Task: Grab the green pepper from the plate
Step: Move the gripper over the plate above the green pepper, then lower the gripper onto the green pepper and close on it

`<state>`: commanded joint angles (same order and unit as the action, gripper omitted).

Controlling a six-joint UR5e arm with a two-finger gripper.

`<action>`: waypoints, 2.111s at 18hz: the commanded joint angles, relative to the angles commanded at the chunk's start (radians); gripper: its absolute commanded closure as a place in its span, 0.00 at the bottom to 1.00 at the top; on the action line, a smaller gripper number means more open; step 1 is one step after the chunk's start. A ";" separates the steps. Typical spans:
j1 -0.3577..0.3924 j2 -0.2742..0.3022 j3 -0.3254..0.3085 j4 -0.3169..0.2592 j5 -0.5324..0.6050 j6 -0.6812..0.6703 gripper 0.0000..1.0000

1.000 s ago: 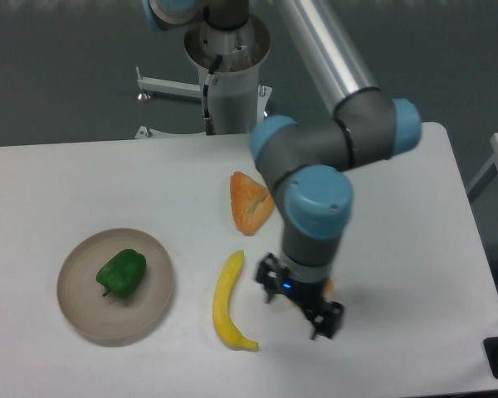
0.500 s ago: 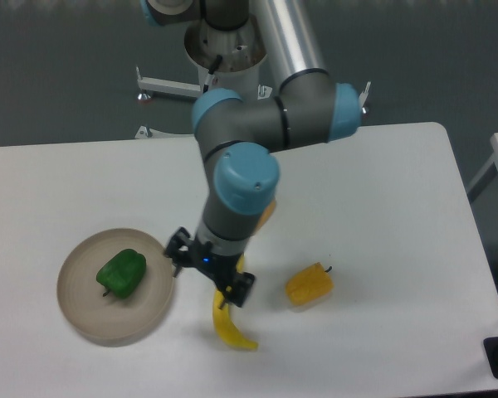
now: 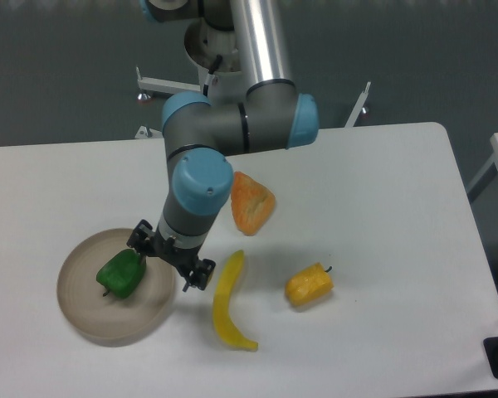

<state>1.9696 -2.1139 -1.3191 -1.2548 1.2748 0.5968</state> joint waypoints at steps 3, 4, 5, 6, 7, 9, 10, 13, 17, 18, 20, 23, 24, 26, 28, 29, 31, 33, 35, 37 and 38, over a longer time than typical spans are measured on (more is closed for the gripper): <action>0.002 0.028 -0.078 0.061 -0.005 -0.020 0.00; 0.000 0.037 -0.112 0.107 -0.005 -0.041 0.00; 0.000 0.046 -0.139 0.147 -0.006 -0.067 0.00; 0.002 0.052 -0.158 0.175 -0.008 -0.090 0.00; 0.002 0.052 -0.167 0.189 -0.008 -0.104 0.00; 0.000 0.051 -0.169 0.190 -0.009 -0.112 0.00; -0.002 0.051 -0.170 0.190 -0.009 -0.123 0.00; -0.018 0.049 -0.169 0.193 -0.014 -0.138 0.00; -0.040 0.040 -0.169 0.215 -0.014 -0.164 0.00; -0.046 0.041 -0.172 0.215 -0.014 -0.166 0.00; -0.063 0.037 -0.170 0.215 -0.014 -0.164 0.00; -0.067 0.035 -0.173 0.215 -0.014 -0.169 0.00; -0.069 0.037 -0.173 0.216 -0.014 -0.170 0.00; -0.071 0.034 -0.173 0.216 -0.012 -0.167 0.00; -0.075 0.029 -0.172 0.219 -0.012 -0.167 0.00; -0.075 0.028 -0.172 0.224 -0.012 -0.167 0.00; -0.077 0.022 -0.173 0.233 -0.011 -0.166 0.00; -0.081 0.018 -0.172 0.233 -0.008 -0.163 0.00; -0.083 0.014 -0.170 0.233 -0.008 -0.163 0.00; -0.087 0.012 -0.172 0.233 -0.008 -0.163 0.00; -0.092 0.011 -0.170 0.233 -0.008 -0.161 0.00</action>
<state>1.8776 -2.1031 -1.4895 -1.0216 1.2671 0.4356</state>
